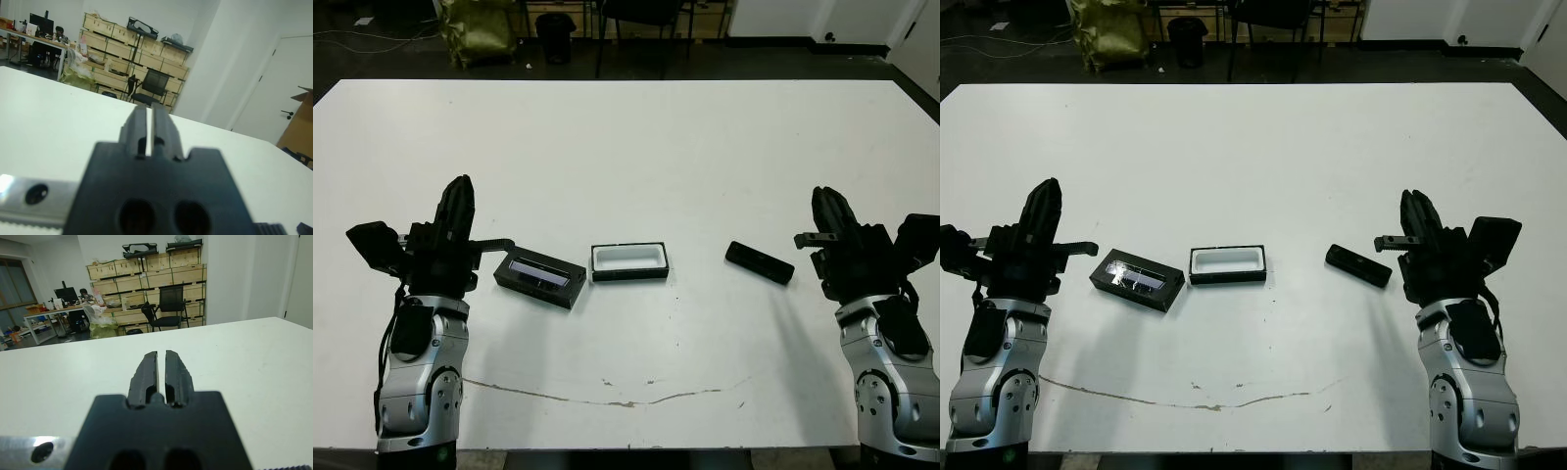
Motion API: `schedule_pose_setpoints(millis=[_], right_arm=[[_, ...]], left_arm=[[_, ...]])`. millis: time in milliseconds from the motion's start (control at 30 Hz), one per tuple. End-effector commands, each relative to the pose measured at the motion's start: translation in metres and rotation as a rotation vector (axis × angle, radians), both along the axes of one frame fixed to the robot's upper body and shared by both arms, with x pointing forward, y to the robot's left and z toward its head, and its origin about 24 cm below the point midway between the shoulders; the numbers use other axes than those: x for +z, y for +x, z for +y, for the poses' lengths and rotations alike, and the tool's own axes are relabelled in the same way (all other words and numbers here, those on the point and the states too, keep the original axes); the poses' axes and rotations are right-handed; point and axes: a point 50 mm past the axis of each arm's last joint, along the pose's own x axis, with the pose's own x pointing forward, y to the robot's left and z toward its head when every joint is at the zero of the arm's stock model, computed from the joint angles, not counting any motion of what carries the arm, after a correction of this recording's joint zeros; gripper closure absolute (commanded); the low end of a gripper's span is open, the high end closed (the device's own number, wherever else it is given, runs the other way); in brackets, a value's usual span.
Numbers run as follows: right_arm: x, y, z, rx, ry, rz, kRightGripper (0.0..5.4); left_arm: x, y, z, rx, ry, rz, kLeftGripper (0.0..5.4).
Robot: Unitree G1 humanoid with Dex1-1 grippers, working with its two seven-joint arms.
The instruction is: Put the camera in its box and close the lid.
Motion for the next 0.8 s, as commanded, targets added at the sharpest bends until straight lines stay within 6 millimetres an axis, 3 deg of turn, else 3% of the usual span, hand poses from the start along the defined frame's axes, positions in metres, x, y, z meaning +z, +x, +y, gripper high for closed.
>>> schedule_pose_setpoints(millis=[33, 600, 800], right_arm=[[-0.006, -0.003, -0.002, -0.012, -0.001, 0.035, 5.39], [0.001, 0.002, -0.007, 0.045, -0.042, 0.044, 5.39], [0.02, 0.009, -0.025, 0.139, -0.246, 0.012, 5.39]], left_arm=[[-0.003, 0.0, 0.001, 0.005, 0.002, 0.028, 5.38], [-0.004, 0.0, 0.001, -0.006, -0.006, 0.024, 5.38], [-0.004, 0.001, 0.0, 0.002, -0.001, 0.03, 5.38]])
